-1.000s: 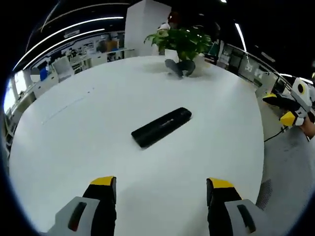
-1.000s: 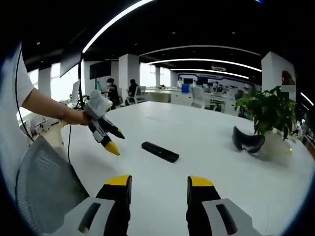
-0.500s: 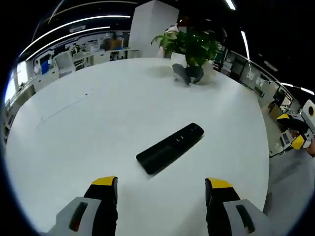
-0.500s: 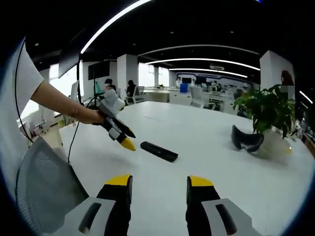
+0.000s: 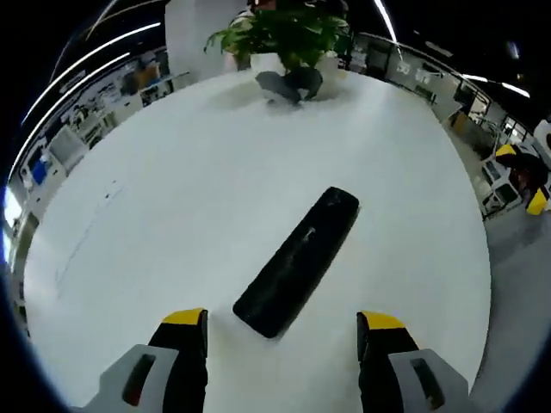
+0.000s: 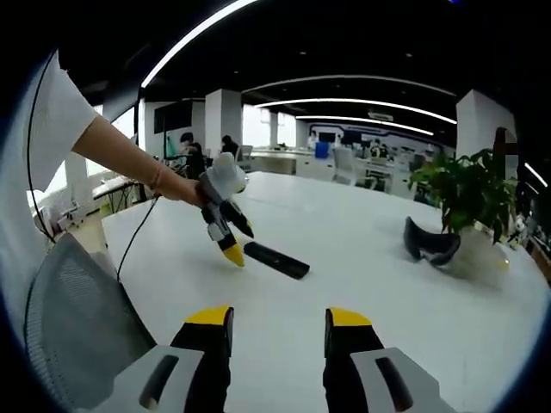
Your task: Press the specified remote control buttons in sequence, fully releasing each button before pressing the next.
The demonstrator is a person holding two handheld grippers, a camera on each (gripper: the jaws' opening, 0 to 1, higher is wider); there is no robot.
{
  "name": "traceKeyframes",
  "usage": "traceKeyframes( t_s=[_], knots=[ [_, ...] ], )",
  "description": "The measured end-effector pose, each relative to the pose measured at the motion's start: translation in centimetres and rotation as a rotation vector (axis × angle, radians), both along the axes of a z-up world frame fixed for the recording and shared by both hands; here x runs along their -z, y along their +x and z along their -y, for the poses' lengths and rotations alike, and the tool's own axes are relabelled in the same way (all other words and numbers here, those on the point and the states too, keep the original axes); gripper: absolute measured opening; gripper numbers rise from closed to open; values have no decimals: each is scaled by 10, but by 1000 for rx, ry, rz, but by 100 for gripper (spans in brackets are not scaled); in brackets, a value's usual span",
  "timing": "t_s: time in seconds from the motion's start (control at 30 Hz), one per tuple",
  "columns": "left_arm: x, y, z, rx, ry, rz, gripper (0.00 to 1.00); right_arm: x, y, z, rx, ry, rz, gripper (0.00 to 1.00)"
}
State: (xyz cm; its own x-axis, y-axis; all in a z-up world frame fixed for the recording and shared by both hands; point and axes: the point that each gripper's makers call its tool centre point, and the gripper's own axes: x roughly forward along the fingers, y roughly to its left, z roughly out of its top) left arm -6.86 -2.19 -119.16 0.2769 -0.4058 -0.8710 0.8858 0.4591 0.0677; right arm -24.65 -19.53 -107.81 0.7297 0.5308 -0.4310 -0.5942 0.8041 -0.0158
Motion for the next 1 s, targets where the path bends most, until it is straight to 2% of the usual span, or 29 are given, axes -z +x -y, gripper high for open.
traceKeyframes(
  t_s=[0.03,0.1,0.17,0.43,0.57,0.67,0.7,0.77,0.8,0.83,0.87,1.0],
  knots=[
    [0,7,-1,37,38,41,73,0,0,0,-1,-1,-1,39],
    [-2,10,6,36,15,23,73,1,0,0,-3,-5,-1,38],
    [-2,12,10,79,42,13,70,1,0,1,0,-10,-3,38],
    [0,15,29,325,153,-9,67,3,1,6,20,-17,-9,36],
    [3,4,34,426,196,-64,56,6,2,7,23,-36,-10,36],
    [6,-12,33,438,188,-158,37,7,2,8,23,-49,-12,36],
    [3,-7,37,445,180,-115,36,7,2,8,22,-53,-13,36],
    [1,-9,35,434,173,-124,35,8,2,8,22,-58,-12,35],
    [1,-10,34,435,172,-123,33,7,2,8,23,-58,-11,35],
    [1,-10,32,439,177,-117,25,7,2,8,22,-58,-10,35],
    [2,-7,33,456,180,-98,24,7,2,8,22,-57,-10,35],
    [4,-12,31,420,161,-106,24,7,2,8,23,-53,-10,35]
  ],
)
